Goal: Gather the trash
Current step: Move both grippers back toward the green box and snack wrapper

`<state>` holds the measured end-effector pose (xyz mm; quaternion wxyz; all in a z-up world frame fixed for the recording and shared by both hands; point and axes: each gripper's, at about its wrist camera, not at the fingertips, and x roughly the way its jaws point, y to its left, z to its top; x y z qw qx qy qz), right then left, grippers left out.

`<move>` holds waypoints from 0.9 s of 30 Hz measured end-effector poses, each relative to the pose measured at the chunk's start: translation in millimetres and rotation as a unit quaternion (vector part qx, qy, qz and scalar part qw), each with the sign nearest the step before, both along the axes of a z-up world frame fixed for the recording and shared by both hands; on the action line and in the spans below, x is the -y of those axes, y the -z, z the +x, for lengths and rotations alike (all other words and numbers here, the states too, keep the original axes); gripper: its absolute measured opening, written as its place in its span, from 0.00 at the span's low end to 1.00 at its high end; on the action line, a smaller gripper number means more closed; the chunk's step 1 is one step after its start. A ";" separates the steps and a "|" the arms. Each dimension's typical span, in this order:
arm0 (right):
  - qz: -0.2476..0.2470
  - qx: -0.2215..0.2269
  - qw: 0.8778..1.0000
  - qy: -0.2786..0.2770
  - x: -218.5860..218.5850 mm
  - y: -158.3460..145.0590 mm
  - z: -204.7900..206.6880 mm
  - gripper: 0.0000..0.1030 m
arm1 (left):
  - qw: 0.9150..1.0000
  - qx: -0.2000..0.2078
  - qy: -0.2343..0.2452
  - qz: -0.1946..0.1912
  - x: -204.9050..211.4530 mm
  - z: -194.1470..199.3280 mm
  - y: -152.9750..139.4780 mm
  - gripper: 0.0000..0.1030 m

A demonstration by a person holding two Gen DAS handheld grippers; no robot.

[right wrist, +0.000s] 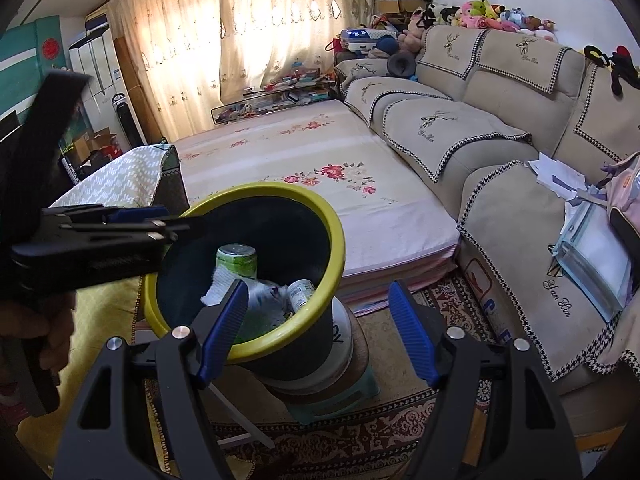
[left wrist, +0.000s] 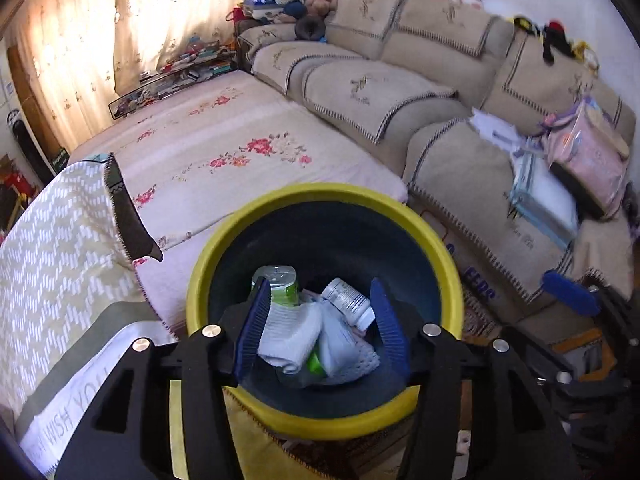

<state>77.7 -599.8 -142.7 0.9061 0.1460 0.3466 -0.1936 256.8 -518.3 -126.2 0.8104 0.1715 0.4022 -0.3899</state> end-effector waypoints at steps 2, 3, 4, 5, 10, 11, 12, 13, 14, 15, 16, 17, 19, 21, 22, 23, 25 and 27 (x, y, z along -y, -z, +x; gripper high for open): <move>-0.001 0.000 1.000 -0.005 -3.2 -0.7 1.2 0.67 | 1.000 0.005 -0.009 -0.022 -18.2 -4.5 -13.5 0.61; -0.002 0.000 1.000 -0.006 -4.5 -0.8 1.3 0.67 | 0.999 0.012 -0.015 -0.035 -30.4 -8.7 -21.5 0.66; -0.002 0.001 1.000 -0.009 -7.0 -1.5 2.3 0.68 | 0.998 0.021 -0.021 -0.050 -45.9 -14.0 -31.0 0.73; -0.002 0.001 1.000 -0.010 -8.5 -2.0 3.4 0.68 | 0.997 0.031 -0.028 -0.062 -60.0 -19.5 -39.3 0.76; -0.008 0.002 0.999 -0.032 -26.0 -7.0 11.0 0.68 | 0.987 0.080 -0.079 -0.112 -150.1 -51.7 -76.2 0.93; -0.009 0.002 0.999 -0.037 -31.1 -8.4 12.7 0.68 | 0.985 0.087 -0.091 -0.117 -167.9 -57.1 -83.3 0.94; -0.010 0.003 0.999 -0.043 -36.1 -9.9 14.4 0.68 | 0.983 0.092 -0.103 -0.122 -183.1 -62.0 -87.0 0.95; -0.011 0.005 0.999 -0.050 -41.5 -11.9 16.4 0.68 | 0.980 0.099 -0.117 -0.128 -202.2 -67.7 -91.4 0.95; -0.011 0.007 0.998 -0.060 -49.6 -14.0 19.3 0.69 | 0.976 0.107 -0.136 -0.133 -227.0 -75.5 -96.4 0.95; -0.010 0.010 0.997 -0.070 -58.4 -15.9 22.5 0.69 | 0.973 0.115 -0.151 -0.135 -245.5 -81.7 -99.7 0.95; -0.010 0.011 0.997 -0.078 -66.1 -17.1 25.0 0.69 | 0.970 0.121 -0.164 -0.135 -263.0 -86.4 -102.2 0.95; -0.012 0.012 0.996 -0.091 -77.1 -18.8 28.6 0.69 | 0.966 0.129 -0.179 -0.135 -281.4 -92.4 -105.0 0.95; -0.014 0.014 0.993 -0.119 -101.7 -21.5 35.7 0.69 | 0.957 0.146 -0.215 -0.130 -322.1 -106.0 -108.6 0.95; -0.010 0.017 0.989 -0.149 -125.3 -24.3 44.1 0.69 | 0.949 0.158 -0.244 -0.123 -356.7 -117.0 -110.4 0.95; -0.009 0.018 0.986 -0.164 -137.3 -25.8 48.5 0.69 | 0.942 0.167 -0.266 -0.117 -380.6 -124.8 -111.7 0.95; -0.008 0.019 0.984 -0.180 -150.6 -27.8 52.8 0.69 | 0.937 0.172 -0.282 -0.114 -398.0 -130.4 -111.1 0.95; -0.006 0.020 0.978 -0.207 -173.7 -31.0 60.6 0.69 | 0.924 0.182 -0.317 -0.110 -435.4 -142.5 -110.7 0.95; -0.001 0.019 0.970 -0.242 -204.5 -34.2 71.9 0.69 | 0.913 0.188 -0.344 -0.109 -467.5 -153.9 -109.0 0.95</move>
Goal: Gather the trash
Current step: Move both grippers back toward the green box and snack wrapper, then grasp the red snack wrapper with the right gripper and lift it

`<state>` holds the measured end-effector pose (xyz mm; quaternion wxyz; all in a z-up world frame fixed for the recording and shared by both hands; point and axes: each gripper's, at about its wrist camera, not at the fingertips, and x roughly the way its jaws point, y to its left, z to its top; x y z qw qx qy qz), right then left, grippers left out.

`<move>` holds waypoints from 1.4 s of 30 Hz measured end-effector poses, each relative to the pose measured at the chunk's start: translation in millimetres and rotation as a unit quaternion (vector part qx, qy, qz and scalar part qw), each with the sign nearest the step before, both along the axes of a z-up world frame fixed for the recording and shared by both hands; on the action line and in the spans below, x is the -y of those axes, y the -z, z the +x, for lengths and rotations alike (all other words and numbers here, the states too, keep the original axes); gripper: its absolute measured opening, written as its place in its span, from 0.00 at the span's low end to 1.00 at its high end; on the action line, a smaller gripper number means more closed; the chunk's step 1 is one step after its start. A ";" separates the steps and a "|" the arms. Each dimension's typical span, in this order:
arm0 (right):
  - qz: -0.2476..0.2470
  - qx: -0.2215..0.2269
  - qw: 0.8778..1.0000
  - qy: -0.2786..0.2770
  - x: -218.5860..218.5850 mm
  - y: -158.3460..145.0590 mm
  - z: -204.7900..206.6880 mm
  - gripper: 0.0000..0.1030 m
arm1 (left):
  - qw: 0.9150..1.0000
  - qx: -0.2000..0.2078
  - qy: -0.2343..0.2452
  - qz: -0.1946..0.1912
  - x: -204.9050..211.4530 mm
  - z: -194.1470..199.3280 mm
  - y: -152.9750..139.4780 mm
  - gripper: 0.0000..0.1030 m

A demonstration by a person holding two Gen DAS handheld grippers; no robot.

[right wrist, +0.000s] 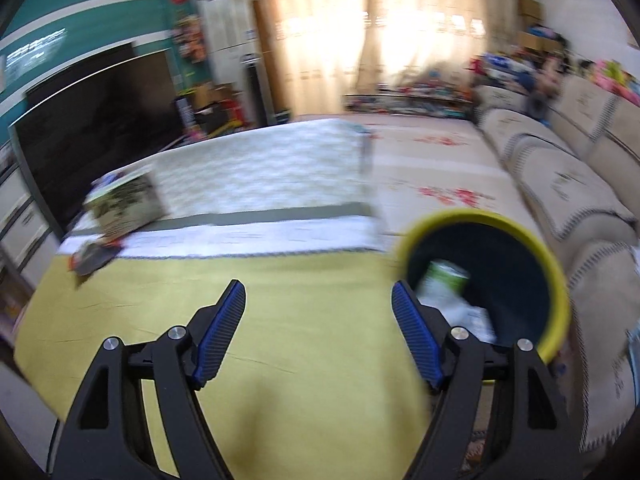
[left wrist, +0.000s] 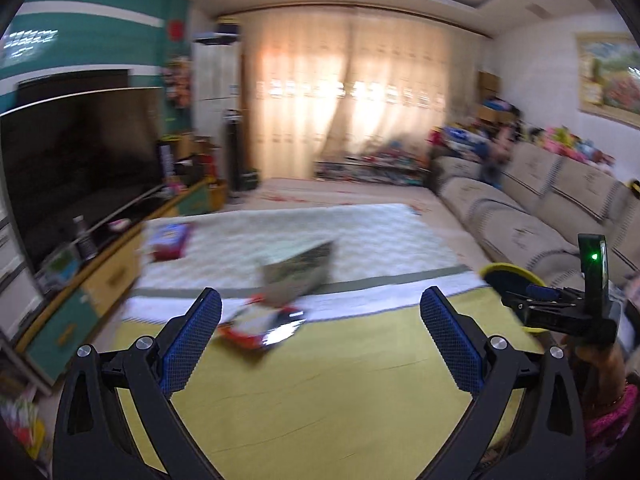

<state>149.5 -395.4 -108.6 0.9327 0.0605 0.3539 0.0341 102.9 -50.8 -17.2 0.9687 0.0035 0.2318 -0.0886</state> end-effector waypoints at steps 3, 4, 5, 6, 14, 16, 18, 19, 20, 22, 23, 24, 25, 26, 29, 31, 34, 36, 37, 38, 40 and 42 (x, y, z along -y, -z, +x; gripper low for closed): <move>0.000 0.001 0.999 -0.053 -48.2 -5.9 14.9 0.70 | 0.999 0.001 -0.037 -0.015 -42.5 -9.3 7.4 0.95; -0.004 0.003 0.997 -0.075 -69.6 -8.8 19.8 0.70 | 0.999 -0.001 -0.044 -0.021 -52.6 -12.7 11.3 0.95; -0.006 0.005 0.996 -0.088 -83.5 -10.6 22.3 0.70 | 0.998 -0.003 -0.050 -0.026 -59.3 -14.2 13.8 0.95; -0.008 0.007 0.994 -0.105 -100.7 -12.2 25.6 0.70 | 0.998 -0.003 -0.058 -0.033 -71.0 -15.8 16.2 0.95; -0.004 -0.007 0.973 -0.231 -223.6 -8.1 48.2 0.71 | 0.995 0.015 -0.099 -0.028 -110.3 -25.2 19.0 0.95; -0.004 -0.023 0.968 -0.250 -245.0 -2.0 55.0 0.71 | 0.993 0.015 -0.111 -0.031 -122.2 -27.4 22.3 0.95; -0.006 -0.031 0.964 -0.265 -262.9 1.6 58.3 0.71 | 0.992 0.010 -0.119 -0.039 -135.7 -29.4 27.2 0.95; -0.006 -0.033 0.963 -0.269 -267.0 3.0 58.6 0.69 | 0.992 0.008 -0.121 -0.042 -139.3 -28.9 29.9 0.95; -0.007 -0.035 0.961 -0.274 -273.6 4.5 58.0 0.68 | 0.991 0.005 -0.124 -0.046 -143.9 -27.9 33.2 0.95; -0.006 -0.042 0.958 -0.284 -284.2 8.0 58.0 0.63 | 0.990 -0.001 -0.129 -0.053 -151.6 -26.2 38.6 0.95; -0.011 -0.050 0.957 -0.287 -290.6 11.1 59.7 0.62 | 0.990 -0.002 -0.130 -0.055 -153.0 -27.9 40.6 0.95; -0.014 -0.053 0.956 -0.288 -292.2 13.0 61.7 0.59 | 0.990 -0.003 -0.131 -0.058 -155.9 -27.9 43.3 0.95; -0.017 -0.058 0.955 -0.289 -296.2 15.6 63.3 0.57 | 0.989 -0.004 -0.131 -0.061 -158.0 -27.8 45.6 0.95; -0.019 -0.060 0.955 -0.288 -298.0 18.4 65.2 0.56 | 0.989 -0.005 -0.132 -0.063 -158.9 -28.0 47.6 0.95; -0.025 -0.066 0.957 -0.282 -302.7 24.0 71.9 0.55 | 0.988 -0.009 -0.135 -0.070 -167.3 -28.4 54.6 0.95; -0.024 -0.071 0.958 -0.279 -303.7 27.2 75.5 0.51 | 0.988 -0.012 -0.137 -0.074 -170.6 -28.3 58.5 0.95; -0.031 -0.079 0.957 -0.277 -307.7 31.7 81.5 0.45 | 0.987 -0.016 -0.141 -0.078 -176.1 -26.4 64.2 0.95; -0.031 -0.081 0.957 -0.278 -311.5 34.2 85.0 0.41 | 0.986 -0.019 -0.144 -0.084 -178.9 -24.9 67.3 0.95; -0.030 -0.081 0.956 -0.279 -313.2 35.0 86.3 0.33 | 0.986 -0.019 -0.144 -0.085 -179.3 -24.8 68.1 0.95; -0.033 -0.080 0.956 -0.281 -315.3 35.4 87.3 0.27 | 0.986 -0.020 -0.144 -0.086 -180.3 -25.3 68.7 0.95; -0.037 -0.080 0.955 -0.284 -317.4 36.1 86.8 0.12 | 0.986 -0.022 -0.144 -0.084 -180.1 -25.4 70.7 0.95; -0.029 -0.079 0.953 -0.291 -316.7 33.5 83.5 0.08 | 0.986 -0.024 -0.144 -0.083 -179.8 -23.6 71.0 0.95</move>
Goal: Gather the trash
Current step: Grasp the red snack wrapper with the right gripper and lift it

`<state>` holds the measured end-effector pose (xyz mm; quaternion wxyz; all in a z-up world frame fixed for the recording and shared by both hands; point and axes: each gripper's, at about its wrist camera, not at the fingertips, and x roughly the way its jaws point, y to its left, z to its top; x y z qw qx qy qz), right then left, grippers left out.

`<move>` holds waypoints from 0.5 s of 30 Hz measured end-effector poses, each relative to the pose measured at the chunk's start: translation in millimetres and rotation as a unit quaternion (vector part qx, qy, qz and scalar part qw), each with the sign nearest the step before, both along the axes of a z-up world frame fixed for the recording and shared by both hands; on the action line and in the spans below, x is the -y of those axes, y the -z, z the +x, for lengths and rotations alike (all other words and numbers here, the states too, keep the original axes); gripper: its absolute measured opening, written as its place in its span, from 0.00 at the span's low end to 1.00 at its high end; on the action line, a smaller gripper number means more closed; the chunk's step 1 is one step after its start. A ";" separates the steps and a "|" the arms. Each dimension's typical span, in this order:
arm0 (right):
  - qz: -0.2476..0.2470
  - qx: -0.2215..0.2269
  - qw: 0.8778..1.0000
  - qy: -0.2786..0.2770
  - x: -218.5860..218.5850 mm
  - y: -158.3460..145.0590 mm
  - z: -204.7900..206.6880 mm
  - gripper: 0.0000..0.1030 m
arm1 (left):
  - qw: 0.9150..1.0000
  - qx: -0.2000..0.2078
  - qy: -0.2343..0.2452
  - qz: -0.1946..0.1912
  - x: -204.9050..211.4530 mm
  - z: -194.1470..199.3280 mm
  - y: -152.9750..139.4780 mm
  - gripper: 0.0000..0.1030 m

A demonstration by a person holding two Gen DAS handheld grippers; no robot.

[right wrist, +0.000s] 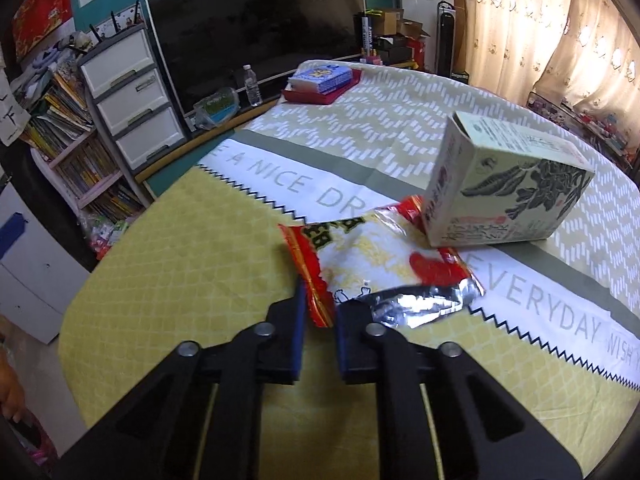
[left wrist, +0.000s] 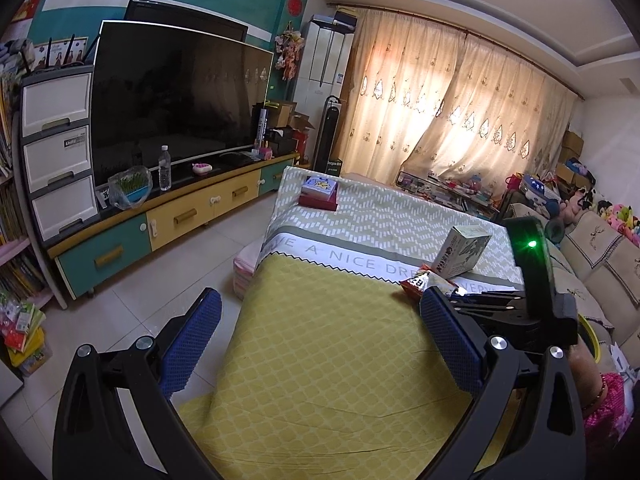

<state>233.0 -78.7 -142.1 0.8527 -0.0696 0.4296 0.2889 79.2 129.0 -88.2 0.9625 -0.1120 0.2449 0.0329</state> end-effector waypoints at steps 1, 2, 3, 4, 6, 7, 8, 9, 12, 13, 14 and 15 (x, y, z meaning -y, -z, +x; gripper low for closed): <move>0.004 0.002 1.000 -0.004 -0.6 -2.5 -2.9 0.07 | 1.000 -0.002 0.000 0.001 1.0 0.4 0.7 0.95; 0.010 0.003 1.000 -0.012 -0.1 -6.8 -8.5 0.07 | 1.000 -0.003 0.000 0.001 1.4 1.4 1.1 0.95; 0.014 0.003 1.000 -0.018 0.3 -9.4 -12.4 0.07 | 1.000 -0.003 0.000 0.000 2.5 2.6 2.0 0.95; 0.020 0.002 0.999 -0.026 0.7 -12.5 -17.1 0.07 | 1.000 -0.003 0.001 -0.001 2.5 2.8 2.2 0.95; 0.030 0.001 0.999 -0.044 2.4 -19.8 -30.1 0.07 | 1.000 -0.003 0.003 -0.001 4.1 3.4 2.7 0.95; 0.034 -0.001 0.998 -0.051 3.3 -22.7 -36.1 0.07 | 1.000 -0.003 0.004 0.000 5.3 3.9 2.6 0.95; 0.039 -0.003 0.997 -0.061 4.8 -26.3 -43.5 0.07 | 1.000 -0.003 0.005 0.001 6.3 4.0 1.9 0.95; 0.044 -0.003 0.997 -0.071 6.2 -29.6 -51.0 0.07 | 1.000 -0.004 0.006 0.003 8.5 4.6 1.9 0.95; 0.044 0.008 0.996 -0.083 11.1 -36.9 -69.7 0.07 | 1.000 -0.003 0.011 0.005 12.5 4.8 -0.3 0.95; 0.043 0.013 0.996 -0.083 15.3 -39.3 -75.5 0.07 | 1.000 -0.003 0.013 0.006 15.0 5.1 -1.1 0.95; 0.044 0.018 0.996 -0.080 23.0 -42.5 -81.2 0.07 | 1.000 -0.003 0.015 0.008 17.1 5.3 -1.3 0.95; 0.043 0.022 0.996 -0.076 28.4 -43.8 -84.7 0.07 | 1.000 -0.003 0.018 0.010 20.8 5.7 -1.9 0.95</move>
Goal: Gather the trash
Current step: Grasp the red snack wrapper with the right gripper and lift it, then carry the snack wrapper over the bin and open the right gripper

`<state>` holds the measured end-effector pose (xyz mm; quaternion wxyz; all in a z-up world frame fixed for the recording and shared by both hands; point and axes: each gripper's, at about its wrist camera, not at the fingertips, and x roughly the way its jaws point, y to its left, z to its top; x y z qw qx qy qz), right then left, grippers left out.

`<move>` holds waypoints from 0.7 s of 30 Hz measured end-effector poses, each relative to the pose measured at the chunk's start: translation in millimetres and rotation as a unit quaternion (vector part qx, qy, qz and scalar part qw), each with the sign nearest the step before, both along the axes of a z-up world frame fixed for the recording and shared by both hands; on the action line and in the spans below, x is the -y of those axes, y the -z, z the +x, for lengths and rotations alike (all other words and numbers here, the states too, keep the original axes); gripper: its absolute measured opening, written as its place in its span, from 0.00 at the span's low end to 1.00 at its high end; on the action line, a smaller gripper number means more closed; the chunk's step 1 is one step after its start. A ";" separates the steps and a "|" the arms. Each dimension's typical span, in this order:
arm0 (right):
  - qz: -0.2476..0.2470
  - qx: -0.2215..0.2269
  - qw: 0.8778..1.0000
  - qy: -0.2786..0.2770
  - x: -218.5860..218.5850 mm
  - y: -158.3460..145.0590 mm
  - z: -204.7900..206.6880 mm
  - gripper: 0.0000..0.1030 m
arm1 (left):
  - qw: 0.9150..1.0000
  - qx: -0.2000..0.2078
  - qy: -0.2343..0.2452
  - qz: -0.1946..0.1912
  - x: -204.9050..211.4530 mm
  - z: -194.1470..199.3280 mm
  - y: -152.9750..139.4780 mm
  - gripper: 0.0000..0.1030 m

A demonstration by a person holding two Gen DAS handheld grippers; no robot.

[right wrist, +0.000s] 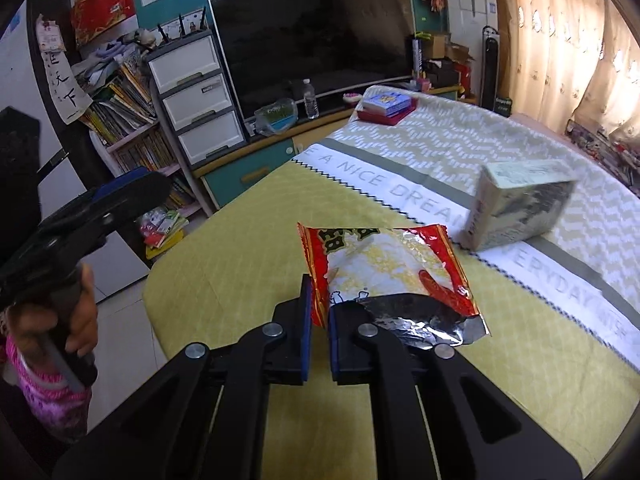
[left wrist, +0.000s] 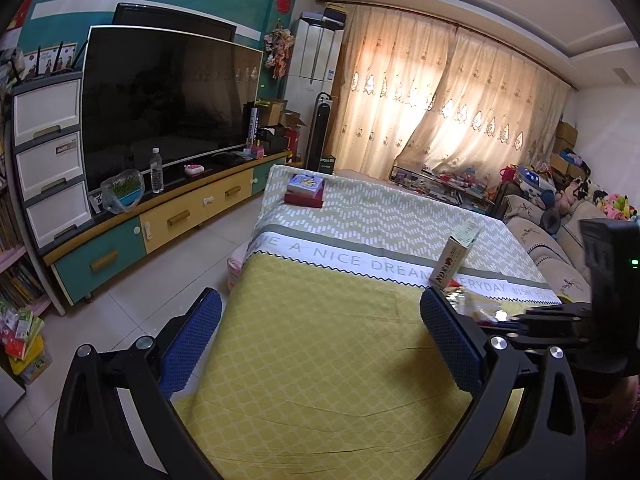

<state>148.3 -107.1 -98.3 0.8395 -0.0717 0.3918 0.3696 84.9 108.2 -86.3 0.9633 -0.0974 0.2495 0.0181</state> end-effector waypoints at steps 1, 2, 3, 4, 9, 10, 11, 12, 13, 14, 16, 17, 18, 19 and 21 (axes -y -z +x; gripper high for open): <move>-0.003 0.005 1.000 0.006 6.7 -1.9 -2.9 0.07 | 1.000 -0.001 0.002 0.001 2.3 0.4 -0.9 0.95; -0.006 0.012 1.000 0.018 17.1 -3.7 -6.3 0.07 | 1.000 -0.002 0.006 0.002 5.6 0.8 -1.2 0.95; -0.007 0.015 0.999 0.027 25.5 -4.6 -7.8 0.07 | 1.000 -0.003 0.011 0.004 10.3 2.0 -1.3 0.95; -0.008 0.016 0.999 0.037 35.4 -5.1 -8.9 0.07 | 1.000 -0.003 0.014 0.005 13.8 2.5 -1.6 0.95; -0.018 0.015 0.992 0.122 106.3 -1.0 -6.2 0.07 | 0.999 -0.009 0.038 0.014 36.3 9.9 -2.8 0.95; -0.020 0.014 0.990 0.140 120.9 0.1 -5.2 0.07 | 0.999 -0.009 0.041 0.015 40.2 11.2 -3.8 0.95; -0.023 0.012 0.986 0.167 143.5 1.5 -3.5 0.07 | 0.999 -0.009 0.047 0.014 45.2 13.5 -5.1 0.95; -0.024 0.008 0.983 0.183 157.8 2.9 -1.1 0.07 | 0.999 -0.008 0.050 0.014 50.2 15.0 -5.6 0.95; -0.024 0.005 0.980 0.196 170.2 4.1 0.7 0.07 | 0.998 -0.008 0.055 0.014 55.2 16.5 -5.6 0.95; -0.024 0.002 0.976 0.217 189.1 5.0 2.7 0.07 | 0.998 -0.008 0.058 0.015 58.8 17.5 -5.8 0.95; -0.027 0.001 0.968 0.249 218.5 6.6 5.9 0.07 | 0.998 -0.010 0.067 0.017 71.5 21.3 -5.9 0.95; -0.033 0.001 0.962 0.273 238.8 6.7 9.6 0.07 | 0.997 -0.011 0.073 0.018 79.2 23.8 -5.5 0.95; -0.036 0.001 0.958 0.285 250.2 7.9 10.9 0.07 | 0.997 -0.013 0.076 0.019 83.6 25.1 -5.5 0.95; -0.039 0.000 0.954 0.298 263.5 8.6 14.2 0.07 | 0.996 -0.014 0.083 0.022 92.3 27.4 -5.2 0.95; -0.047 -0.006 0.942 0.333 295.5 12.5 24.2 0.08 | 0.995 -0.016 0.092 0.026 102.6 31.1 -5.1 0.95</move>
